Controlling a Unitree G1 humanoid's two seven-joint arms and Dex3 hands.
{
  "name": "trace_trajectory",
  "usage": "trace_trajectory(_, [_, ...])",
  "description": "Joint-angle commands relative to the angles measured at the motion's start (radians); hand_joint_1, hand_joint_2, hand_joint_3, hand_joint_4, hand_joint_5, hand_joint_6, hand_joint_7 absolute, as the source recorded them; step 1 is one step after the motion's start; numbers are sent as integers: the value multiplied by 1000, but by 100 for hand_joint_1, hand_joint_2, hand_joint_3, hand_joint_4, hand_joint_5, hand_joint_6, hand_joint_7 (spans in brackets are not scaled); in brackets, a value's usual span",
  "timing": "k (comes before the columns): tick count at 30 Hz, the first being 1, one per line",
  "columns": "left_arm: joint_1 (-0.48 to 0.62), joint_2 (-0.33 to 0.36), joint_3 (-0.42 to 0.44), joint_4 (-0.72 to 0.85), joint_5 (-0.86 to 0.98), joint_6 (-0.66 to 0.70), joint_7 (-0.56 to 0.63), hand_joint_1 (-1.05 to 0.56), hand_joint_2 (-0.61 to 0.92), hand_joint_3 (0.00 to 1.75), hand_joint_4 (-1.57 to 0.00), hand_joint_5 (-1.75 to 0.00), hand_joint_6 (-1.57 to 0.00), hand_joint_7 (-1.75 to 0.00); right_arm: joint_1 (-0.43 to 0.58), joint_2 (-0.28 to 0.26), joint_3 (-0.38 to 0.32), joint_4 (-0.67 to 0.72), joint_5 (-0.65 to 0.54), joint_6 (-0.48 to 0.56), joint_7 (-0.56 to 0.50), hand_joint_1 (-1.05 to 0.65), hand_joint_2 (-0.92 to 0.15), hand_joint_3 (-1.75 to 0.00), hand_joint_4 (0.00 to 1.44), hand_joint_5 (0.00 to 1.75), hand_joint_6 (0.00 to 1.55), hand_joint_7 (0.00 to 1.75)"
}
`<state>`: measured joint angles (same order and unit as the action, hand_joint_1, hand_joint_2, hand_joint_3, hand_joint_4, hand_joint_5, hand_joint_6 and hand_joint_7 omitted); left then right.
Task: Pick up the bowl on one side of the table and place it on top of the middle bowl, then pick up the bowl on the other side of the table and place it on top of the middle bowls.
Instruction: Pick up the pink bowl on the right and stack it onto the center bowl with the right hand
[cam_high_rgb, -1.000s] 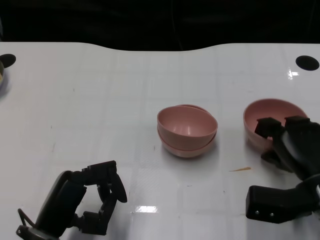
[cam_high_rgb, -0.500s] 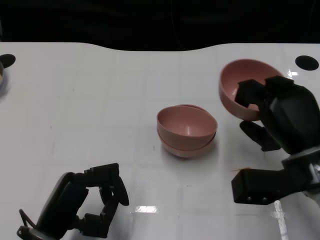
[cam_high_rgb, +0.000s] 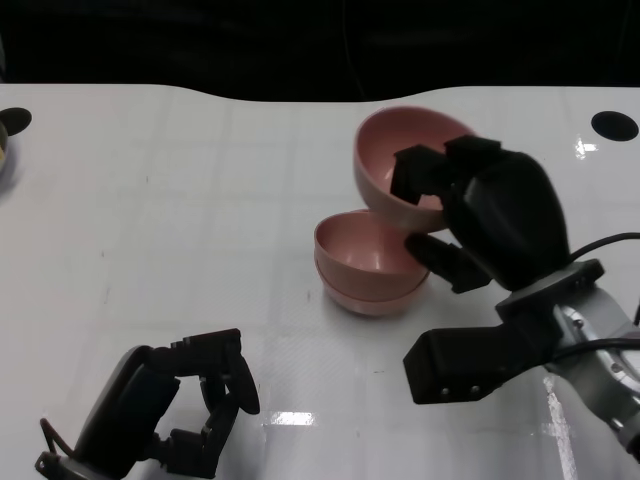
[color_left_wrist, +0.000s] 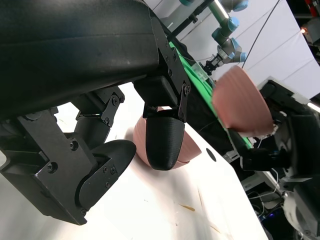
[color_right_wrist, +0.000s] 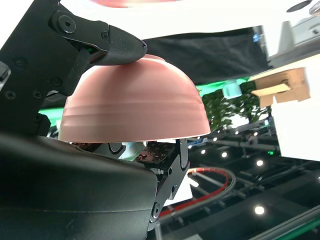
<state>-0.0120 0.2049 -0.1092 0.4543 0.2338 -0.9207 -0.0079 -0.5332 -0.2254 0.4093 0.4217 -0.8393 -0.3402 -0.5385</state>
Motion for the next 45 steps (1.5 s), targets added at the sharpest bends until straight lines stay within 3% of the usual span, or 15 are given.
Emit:
trace_trajectory(1, [8, 12, 5, -7, 11, 4, 1, 0, 29, 153, -85, -174, -80, -154, -34, 13, 4, 23, 14, -5, 8, -9, -19, -140, 101, 175, 80, 172])
trace_trajectory(10, [2, 8, 3, -4, 16, 9, 2, -1, 27, 155, -87, -173, -81, -153, -53, 37, 41, 95, 13, -23, 42, -9, -23, -135, 100, 175, 77, 174])
trace_trajectory(15, [-3, 5, 1, 0, 23, 7, 4, -2, 25, 156, -87, -173, -81, -152, -63, 35, 66, 158, 19, -67, 64, -8, -26, -128, 96, 175, 77, 167])
trace_trajectory(17, [-3, 4, 1, 0, 26, 8, 5, -2, 24, 156, -87, -172, -81, -152, -64, 33, 72, 169, 23, -68, 87, -10, -35, -109, 94, 170, 82, 141])
trace_trajectory(19, [-5, 3, 0, 1, 26, 6, 5, 0, 24, 156, -87, -172, -82, -151, -61, 32, 76, 175, 30, -64, 116, -11, -45, -85, 96, 146, 96, 91])
trace_trajectory(20, [-5, 2, 0, 1, 26, 5, 5, 0, 24, 156, -87, -172, -82, -151, -60, 32, 77, 176, 31, -62, 128, -16, -56, -62, 94, 128, 99, 57])
trace_trajectory(21, [-5, 2, 0, 1, 24, 7, 3, 0, 24, 156, -87, -172, -82, -150, -56, 31, 77, 172, 36, -57, 149, -18, -63, -49, 94, 121, 102, 40])
trace_trajectory(23, [-5, 3, 1, 0, 27, 8, 5, 0, 24, 156, -87, -172, -82, -150, -49, 30, 74, 161, 46, -48, 188, -26, -76, -26, 83, 78, 93, 13])
trace_trajectory(25, [-4, 3, 1, -1, 30, 8, 7, 0, 24, 156, -86, -172, -82, -150, -43, 28, 73, 150, 46, -37, 217, -35, -86, -11, 75, 44, 80, 3])
trace_trajectory(29, [-6, 2, 3, 2, 32, 4, 8, 1, 24, 156, -87, -172, -83, -149, -36, 10, 88, 113, 20, 7, 285, -55, -92, -20, 52, 21, 56, 0])
trace_trajectory(35, [-4, 3, 4, 1, 30, 1, 7, 0, 23, 157, -87, -172, -84, -149, -13, -14, 105, 31, -11, 83, 369, -71, -92, -37, 33, 10, 36, 0])
trace_trajectory(45, [-2, 9, 5, 3, 26, -4, 2, 2, 21, 158, -87, -170, -84, -148, 12, -29, 112, 5, -51, 126, 340, -74, -92, -39, 28, 8, 34, 0])
